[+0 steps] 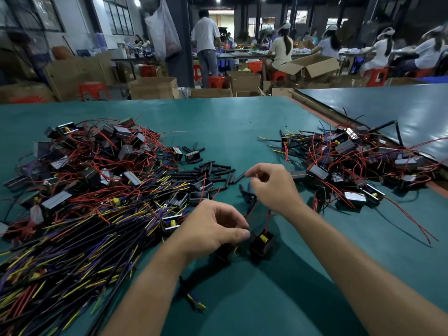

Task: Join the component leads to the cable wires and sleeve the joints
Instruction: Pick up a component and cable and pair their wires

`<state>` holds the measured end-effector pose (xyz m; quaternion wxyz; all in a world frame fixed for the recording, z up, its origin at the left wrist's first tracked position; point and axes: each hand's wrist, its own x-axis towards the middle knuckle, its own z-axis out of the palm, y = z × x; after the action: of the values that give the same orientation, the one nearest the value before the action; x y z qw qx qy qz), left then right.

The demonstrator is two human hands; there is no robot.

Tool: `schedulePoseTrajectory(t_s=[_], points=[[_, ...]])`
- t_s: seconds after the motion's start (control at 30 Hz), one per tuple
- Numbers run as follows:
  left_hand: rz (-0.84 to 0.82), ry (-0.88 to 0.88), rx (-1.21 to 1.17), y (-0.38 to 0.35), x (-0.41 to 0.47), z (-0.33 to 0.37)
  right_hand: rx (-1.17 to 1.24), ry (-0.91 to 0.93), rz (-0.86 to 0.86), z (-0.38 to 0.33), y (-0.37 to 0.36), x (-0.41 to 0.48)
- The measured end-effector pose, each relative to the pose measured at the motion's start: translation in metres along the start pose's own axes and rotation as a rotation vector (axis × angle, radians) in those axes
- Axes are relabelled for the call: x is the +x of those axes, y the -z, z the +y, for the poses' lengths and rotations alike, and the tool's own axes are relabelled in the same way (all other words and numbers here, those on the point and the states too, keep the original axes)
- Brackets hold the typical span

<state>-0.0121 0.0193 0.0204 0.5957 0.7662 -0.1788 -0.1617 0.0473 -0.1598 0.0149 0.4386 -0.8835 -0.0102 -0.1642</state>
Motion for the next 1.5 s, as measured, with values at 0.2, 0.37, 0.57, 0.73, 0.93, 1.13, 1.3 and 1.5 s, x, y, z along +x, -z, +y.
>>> schedulePoseTrajectory(t_s=[0.2,0.37,0.57,0.73,0.93,1.13,1.3,1.5], points=[[0.147,0.002,-0.105,-0.005,0.006,-0.004,-0.287,0.046,-0.251,-0.033,-0.032,0.045],[0.203,-0.040,-0.074,-0.006,0.011,-0.010,-0.518,0.031,-0.327,-0.027,-0.048,0.093],[0.199,-0.033,-0.095,-0.010,0.014,-0.013,-0.643,0.100,-0.357,-0.013,-0.064,0.107],[0.193,-0.024,-0.092,-0.012,0.016,-0.015,-0.639,0.074,-0.359,-0.011,-0.068,0.116],[0.176,-0.025,-0.087,-0.011,0.015,-0.018,-0.574,0.016,-0.319,-0.011,-0.073,0.121],[0.182,-0.022,-0.083,-0.012,0.016,-0.019,-0.546,0.047,-0.325,-0.019,-0.076,0.121],[0.200,-0.014,-0.080,-0.012,0.017,-0.020,-0.402,0.130,-0.310,-0.033,-0.083,0.125],[0.224,0.043,-0.071,-0.011,0.020,-0.024,-0.207,-0.076,-0.420,-0.045,-0.094,0.137]])
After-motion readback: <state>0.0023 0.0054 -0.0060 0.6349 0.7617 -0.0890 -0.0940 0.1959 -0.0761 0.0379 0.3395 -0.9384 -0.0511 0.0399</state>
